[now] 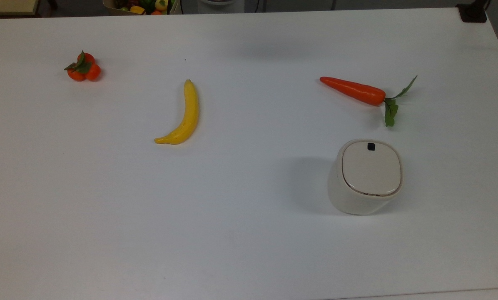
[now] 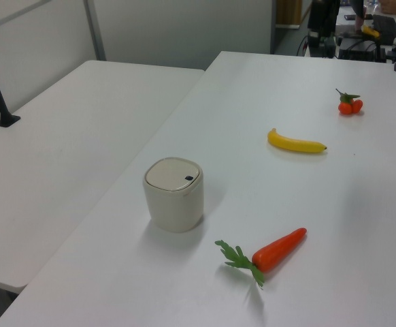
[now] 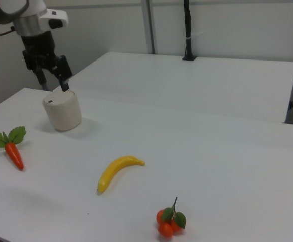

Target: Close garbage bin

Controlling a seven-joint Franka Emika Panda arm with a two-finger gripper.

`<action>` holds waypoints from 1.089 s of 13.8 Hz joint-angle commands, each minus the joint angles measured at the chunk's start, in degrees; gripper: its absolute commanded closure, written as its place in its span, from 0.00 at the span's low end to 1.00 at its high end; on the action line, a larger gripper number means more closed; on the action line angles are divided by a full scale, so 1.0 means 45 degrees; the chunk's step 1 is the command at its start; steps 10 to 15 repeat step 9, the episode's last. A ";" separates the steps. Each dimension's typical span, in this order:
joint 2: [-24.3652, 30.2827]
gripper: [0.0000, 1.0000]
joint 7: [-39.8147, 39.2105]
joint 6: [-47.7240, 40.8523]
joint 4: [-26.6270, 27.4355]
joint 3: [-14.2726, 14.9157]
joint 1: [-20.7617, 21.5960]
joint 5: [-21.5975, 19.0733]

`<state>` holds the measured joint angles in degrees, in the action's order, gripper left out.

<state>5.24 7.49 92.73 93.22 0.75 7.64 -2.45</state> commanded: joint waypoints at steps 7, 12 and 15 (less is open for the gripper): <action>0.0047 0.00 -0.3150 0.0916 0.0397 0.0185 -0.0389 -0.0160; 0.0047 0.00 -0.3169 0.0936 0.0397 0.0185 -0.0389 -0.0160; 0.0047 0.00 -0.3169 0.0936 0.0397 0.0185 -0.0389 -0.0160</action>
